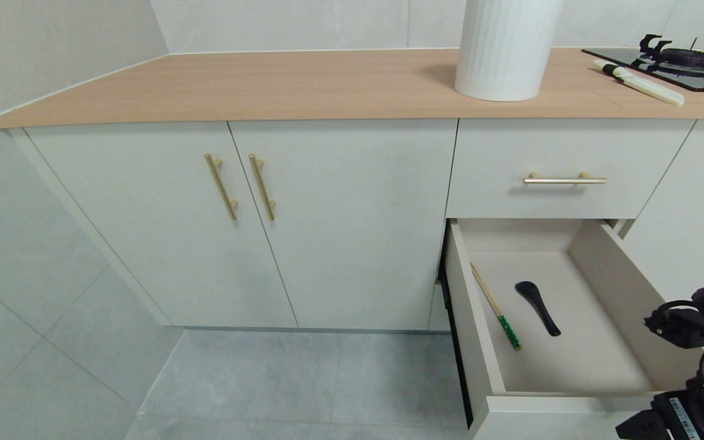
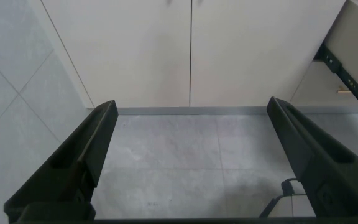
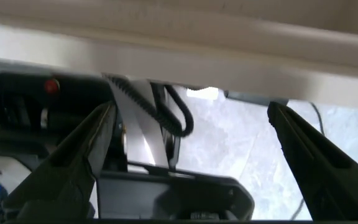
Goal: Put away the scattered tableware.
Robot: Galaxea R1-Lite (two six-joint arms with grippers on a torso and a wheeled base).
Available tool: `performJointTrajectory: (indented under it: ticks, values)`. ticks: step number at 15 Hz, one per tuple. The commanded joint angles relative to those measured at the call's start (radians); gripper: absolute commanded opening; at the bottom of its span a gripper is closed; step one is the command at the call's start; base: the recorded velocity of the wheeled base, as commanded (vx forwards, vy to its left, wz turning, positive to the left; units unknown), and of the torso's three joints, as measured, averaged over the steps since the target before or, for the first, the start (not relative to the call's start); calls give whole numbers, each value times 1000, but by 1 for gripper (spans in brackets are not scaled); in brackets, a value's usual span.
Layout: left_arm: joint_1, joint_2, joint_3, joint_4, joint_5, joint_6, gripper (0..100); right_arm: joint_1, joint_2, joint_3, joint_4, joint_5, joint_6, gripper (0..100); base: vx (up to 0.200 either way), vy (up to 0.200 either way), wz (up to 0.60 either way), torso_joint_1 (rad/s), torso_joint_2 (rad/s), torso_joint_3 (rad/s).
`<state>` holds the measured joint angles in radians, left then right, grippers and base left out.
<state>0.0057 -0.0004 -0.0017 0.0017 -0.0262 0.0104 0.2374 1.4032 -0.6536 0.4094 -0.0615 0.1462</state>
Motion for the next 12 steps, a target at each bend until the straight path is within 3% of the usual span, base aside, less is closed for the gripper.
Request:
performJointTrajectory:
  ticks: [1,12]
  values:
    - [0,0,0,0,0,0,100,2,0,0,-15,-11,15,100,0,0,0,0,0,0]
    - [0,0,0,0,0,0,100,2,28,51,-188,-75,62,100,0,0,0,0,0,0]
